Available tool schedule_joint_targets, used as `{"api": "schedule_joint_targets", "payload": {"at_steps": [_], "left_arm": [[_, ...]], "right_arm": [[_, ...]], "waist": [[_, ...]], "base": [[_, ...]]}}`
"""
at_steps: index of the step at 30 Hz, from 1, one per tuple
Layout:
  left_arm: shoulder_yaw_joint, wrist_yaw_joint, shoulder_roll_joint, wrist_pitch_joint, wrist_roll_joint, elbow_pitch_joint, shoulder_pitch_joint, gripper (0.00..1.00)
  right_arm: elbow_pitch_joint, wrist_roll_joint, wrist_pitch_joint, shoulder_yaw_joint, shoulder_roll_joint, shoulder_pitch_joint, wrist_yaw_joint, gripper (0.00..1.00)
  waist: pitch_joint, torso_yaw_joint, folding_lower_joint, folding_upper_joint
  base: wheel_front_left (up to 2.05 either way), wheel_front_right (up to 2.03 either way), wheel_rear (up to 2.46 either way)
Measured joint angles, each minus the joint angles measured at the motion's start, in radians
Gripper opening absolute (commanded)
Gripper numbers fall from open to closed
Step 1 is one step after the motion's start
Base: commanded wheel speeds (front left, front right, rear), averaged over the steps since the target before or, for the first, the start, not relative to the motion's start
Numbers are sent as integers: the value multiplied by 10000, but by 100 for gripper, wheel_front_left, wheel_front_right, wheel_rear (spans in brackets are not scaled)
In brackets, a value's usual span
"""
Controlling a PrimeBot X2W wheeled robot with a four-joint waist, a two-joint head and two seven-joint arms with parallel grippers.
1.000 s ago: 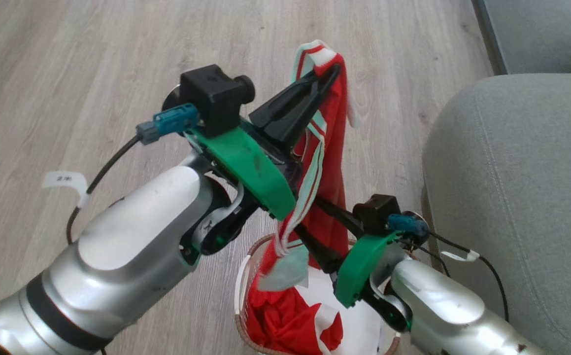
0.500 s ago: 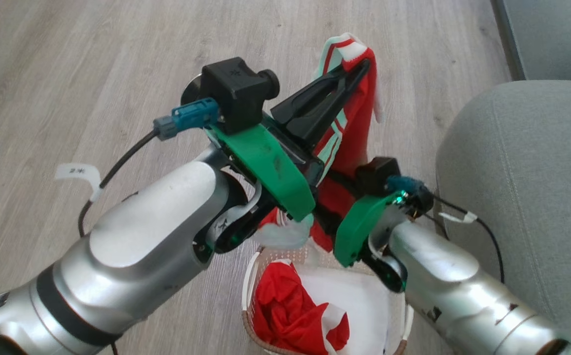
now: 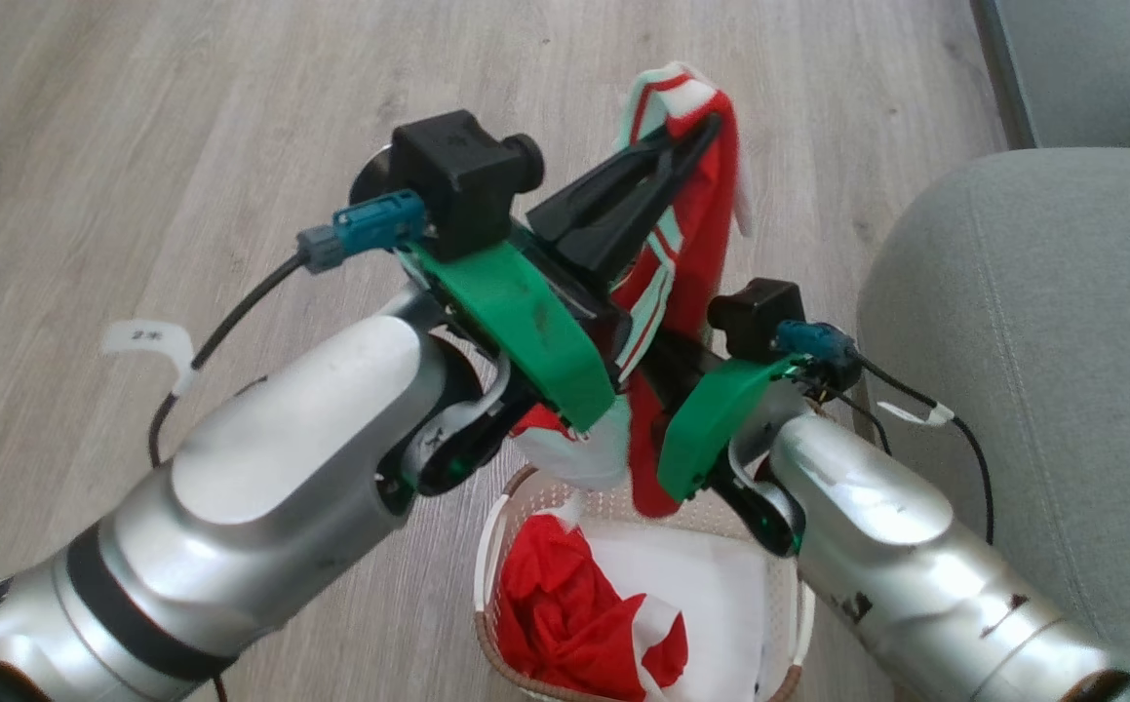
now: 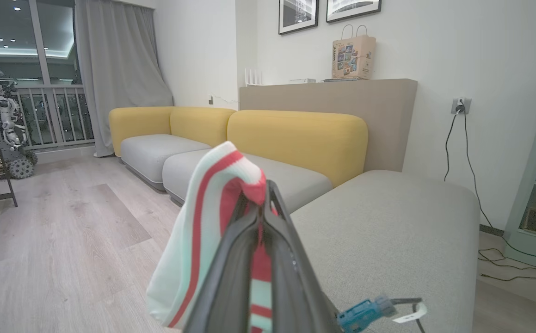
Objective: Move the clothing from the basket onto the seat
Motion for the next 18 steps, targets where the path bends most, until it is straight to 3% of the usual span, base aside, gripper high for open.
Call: {"api": "schedule_joint_targets", "payload": {"at_steps": [9,18], "left_arm": [[213,42,428,-247,-96,378,99,0],[261,104,880,-339,-148,422,737,0]], "right_arm": [[-1494,-533,0,-794,-424,1365,0,0],[-3415,-1651,0,-2788,-813,2729,0,0]], "waist": [[15,-354,0,0],[-19,-761,0,0]], "base": [[0,0,0],[0,0,0]]}}
